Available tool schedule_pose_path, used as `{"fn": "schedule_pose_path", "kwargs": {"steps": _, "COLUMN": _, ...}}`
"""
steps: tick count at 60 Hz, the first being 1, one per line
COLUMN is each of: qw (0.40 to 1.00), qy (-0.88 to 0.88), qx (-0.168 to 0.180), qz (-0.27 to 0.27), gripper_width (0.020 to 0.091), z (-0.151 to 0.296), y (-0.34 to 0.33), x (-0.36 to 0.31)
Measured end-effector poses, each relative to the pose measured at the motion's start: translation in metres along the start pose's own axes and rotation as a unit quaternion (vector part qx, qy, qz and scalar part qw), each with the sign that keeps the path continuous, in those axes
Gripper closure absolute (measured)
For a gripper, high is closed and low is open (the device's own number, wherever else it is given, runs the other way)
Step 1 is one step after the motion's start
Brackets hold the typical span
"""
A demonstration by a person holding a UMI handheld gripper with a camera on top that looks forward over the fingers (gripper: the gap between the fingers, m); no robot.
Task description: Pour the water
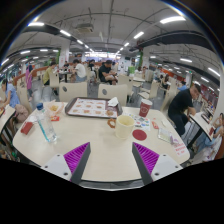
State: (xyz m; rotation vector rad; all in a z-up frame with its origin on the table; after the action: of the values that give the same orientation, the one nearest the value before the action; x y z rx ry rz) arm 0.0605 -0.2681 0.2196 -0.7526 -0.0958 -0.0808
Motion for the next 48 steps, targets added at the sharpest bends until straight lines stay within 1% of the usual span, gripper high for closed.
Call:
{"fn": "schedule_pose_path", "kwargs": {"steps": 7, "qw": 1.0, "qy": 0.0, "qx": -0.007, "qz": -0.004, "gripper_width": 0.025, "z": -0.002, "y": 0.001, "x": -0.007}}
{"fn": "schedule_pose_path", "kwargs": {"steps": 13, "qw": 1.0, "qy": -0.003, "qx": -0.019, "qz": -0.002, "gripper_width": 0.0253, "z": -0.006, "y": 0.005, "x": -0.031}}
{"fn": "schedule_pose_path", "kwargs": {"steps": 18, "qw": 1.0, "qy": -0.006, "qx": -0.024, "qz": 0.011, "gripper_width": 0.0252, "z": -0.012, "y": 0.006, "x": -0.055}}
{"fn": "schedule_pose_path", "kwargs": {"steps": 25, "qw": 0.999, "qy": -0.018, "qx": -0.026, "qz": 0.044, "gripper_width": 0.0254, "z": -0.021, "y": 0.009, "x": -0.104}}
{"fn": "schedule_pose_path", "kwargs": {"steps": 32, "qw": 0.995, "qy": -0.024, "qx": -0.016, "qz": 0.093, "gripper_width": 0.0252, "z": -0.02, "y": 0.016, "x": -0.165}}
{"fn": "schedule_pose_path", "kwargs": {"steps": 38, "qw": 0.992, "qy": -0.024, "qx": -0.001, "qz": 0.124, "gripper_width": 0.025, "z": -0.008, "y": 0.033, "x": -0.216}}
{"fn": "schedule_pose_path", "kwargs": {"steps": 44, "qw": 0.992, "qy": -0.006, "qx": 0.017, "qz": 0.126, "gripper_width": 0.0251, "z": 0.011, "y": 0.058, "x": -0.254}}
{"fn": "schedule_pose_path", "kwargs": {"steps": 48, "qw": 0.992, "qy": 0.004, "qx": 0.02, "qz": 0.124, "gripper_width": 0.0251, "z": 0.022, "y": 0.08, "x": -0.274}}
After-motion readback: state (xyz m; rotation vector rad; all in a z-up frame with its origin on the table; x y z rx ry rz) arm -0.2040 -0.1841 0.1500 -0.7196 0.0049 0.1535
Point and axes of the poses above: the point between the fingertips, and its own axes, seen from behind it with the camera up: x to the right, z up, y forward, the way the camera looks, the point moved 10 cm from there along -y, backward, against the way the camera looks, and after that the axes turned 11 degrees about -x, right-handed, at the moved point
